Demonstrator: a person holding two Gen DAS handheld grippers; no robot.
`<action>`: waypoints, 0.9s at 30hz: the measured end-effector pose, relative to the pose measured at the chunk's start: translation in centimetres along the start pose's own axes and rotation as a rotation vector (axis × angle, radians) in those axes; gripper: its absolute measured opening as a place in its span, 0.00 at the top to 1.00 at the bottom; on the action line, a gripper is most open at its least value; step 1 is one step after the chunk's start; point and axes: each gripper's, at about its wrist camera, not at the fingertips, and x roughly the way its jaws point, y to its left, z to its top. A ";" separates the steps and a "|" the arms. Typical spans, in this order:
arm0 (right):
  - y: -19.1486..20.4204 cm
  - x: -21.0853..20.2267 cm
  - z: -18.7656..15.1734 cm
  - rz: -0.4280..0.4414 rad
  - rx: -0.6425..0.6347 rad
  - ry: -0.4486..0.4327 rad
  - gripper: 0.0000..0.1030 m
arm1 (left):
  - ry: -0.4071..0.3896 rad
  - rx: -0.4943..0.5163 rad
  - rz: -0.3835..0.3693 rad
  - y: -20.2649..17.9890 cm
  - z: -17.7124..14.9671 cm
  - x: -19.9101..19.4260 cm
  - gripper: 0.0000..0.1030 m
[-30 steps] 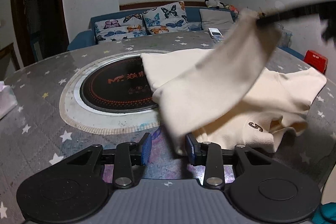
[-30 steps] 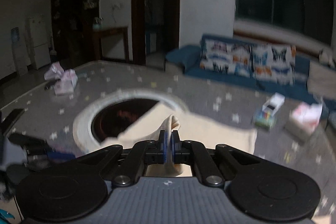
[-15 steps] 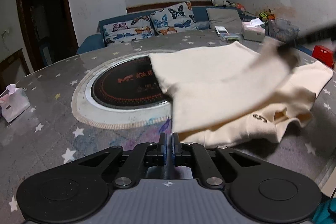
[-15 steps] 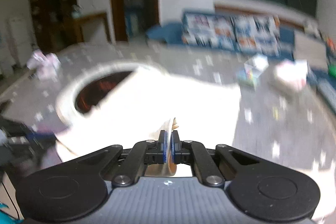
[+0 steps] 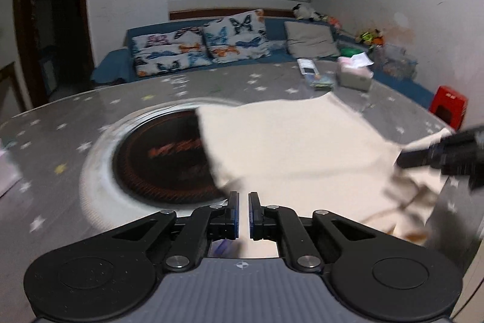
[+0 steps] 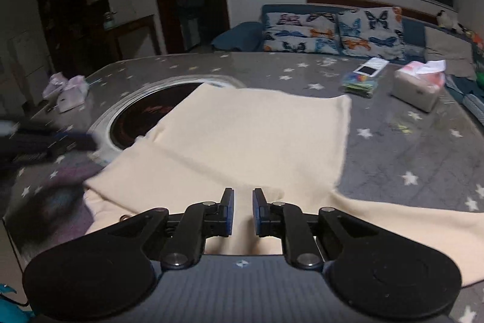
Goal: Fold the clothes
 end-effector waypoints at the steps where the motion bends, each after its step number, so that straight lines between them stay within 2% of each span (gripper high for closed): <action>1: 0.2 0.3 -0.1 0.008 -0.002 0.003 0.88 | -0.001 -0.001 -0.014 -0.3 0.5 0.7 0.93; 3: 0.2 0.8 -0.3 0.016 0.001 0.011 0.87 | 0.007 -0.001 -0.030 -0.7 1.1 2.1 0.93; 7: -0.2 1.8 -0.7 0.017 0.019 0.031 0.84 | 0.060 -0.013 -0.001 -0.7 1.0 4.9 0.93; 11: -1.1 1.5 -1.2 0.026 0.060 0.033 0.84 | 0.058 -0.050 0.014 0.3 0.5 5.1 0.93; 14: -2.5 0.0 -1.3 0.005 0.114 -0.007 0.75 | 0.058 -0.045 0.023 0.1 0.5 4.7 0.92; 15: -3.1 -0.7 -1.4 -0.014 0.135 -0.025 0.72 | 0.056 -0.045 0.024 0.0 0.6 4.6 0.92; 20: -7.6 -3.3 -2.8 -0.187 0.241 -0.064 0.71 | 0.038 -0.044 0.011 -1.0 1.0 3.7 0.92; 23: -11.1 -5.2 -4.4 -0.343 0.317 -0.079 0.70 | 0.023 -0.030 -0.005 -2.0 1.1 3.0 0.86; 27: -14.9 -7.2 -6.4 -0.491 0.425 -0.104 0.65 | 0.017 -0.006 -0.030 -3.7 1.2 2.4 0.68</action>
